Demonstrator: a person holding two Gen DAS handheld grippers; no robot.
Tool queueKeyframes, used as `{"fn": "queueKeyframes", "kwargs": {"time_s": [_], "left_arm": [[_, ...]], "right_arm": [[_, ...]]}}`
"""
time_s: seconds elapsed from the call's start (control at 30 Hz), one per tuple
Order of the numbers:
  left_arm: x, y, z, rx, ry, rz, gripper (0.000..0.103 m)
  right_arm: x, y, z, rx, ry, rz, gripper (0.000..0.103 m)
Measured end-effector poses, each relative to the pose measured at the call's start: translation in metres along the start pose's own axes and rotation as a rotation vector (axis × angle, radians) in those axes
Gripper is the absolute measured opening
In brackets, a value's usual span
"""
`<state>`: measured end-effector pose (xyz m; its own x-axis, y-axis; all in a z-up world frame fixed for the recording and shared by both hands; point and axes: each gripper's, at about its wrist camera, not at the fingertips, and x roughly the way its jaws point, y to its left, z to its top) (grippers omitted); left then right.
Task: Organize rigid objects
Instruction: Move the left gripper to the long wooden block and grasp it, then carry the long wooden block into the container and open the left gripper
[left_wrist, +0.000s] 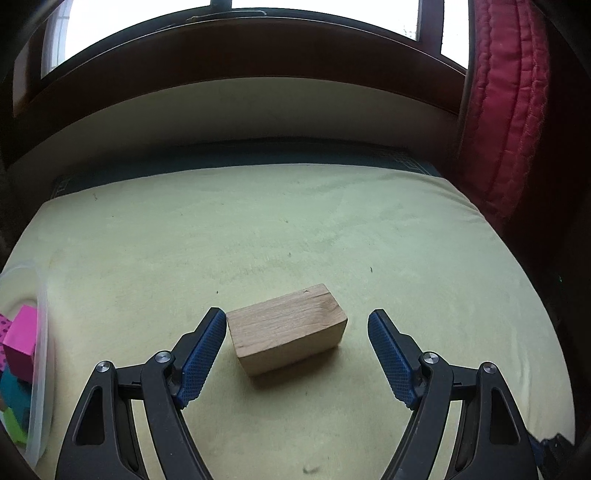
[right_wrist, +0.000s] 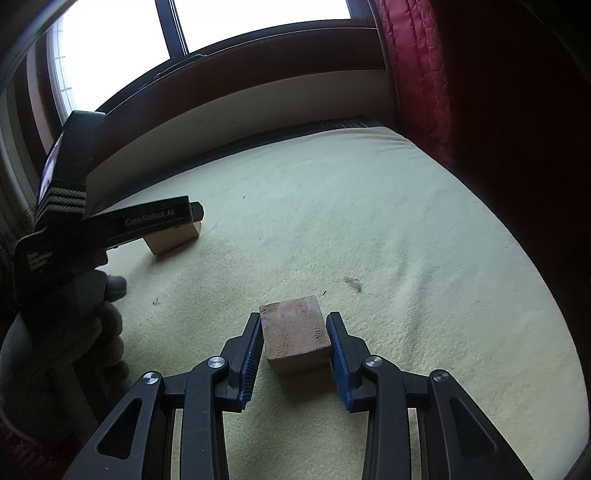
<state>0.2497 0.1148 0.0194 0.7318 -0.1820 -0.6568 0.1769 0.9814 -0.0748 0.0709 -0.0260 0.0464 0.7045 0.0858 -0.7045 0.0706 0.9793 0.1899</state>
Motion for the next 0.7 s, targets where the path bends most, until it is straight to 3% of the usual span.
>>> {"fn": "queueKeyframes", "kwargs": {"time_s": [0.23, 0.37, 0.7], "left_arm": [[0.014, 0.008, -0.001, -0.025, 0.027, -0.011, 0.079], [0.016, 0.015, -0.001, -0.045, 0.041, -0.031, 0.070], [0.010, 0.016, -0.006, -0.051, 0.013, -0.027, 0.069]], "right_arm": [[0.002, 0.001, 0.000, -0.001, 0.002, -0.001, 0.037], [0.002, 0.000, 0.001, -0.001, 0.003, -0.002, 0.037], [0.002, 0.001, 0.001, 0.001, 0.002, -0.004, 0.037]]}}
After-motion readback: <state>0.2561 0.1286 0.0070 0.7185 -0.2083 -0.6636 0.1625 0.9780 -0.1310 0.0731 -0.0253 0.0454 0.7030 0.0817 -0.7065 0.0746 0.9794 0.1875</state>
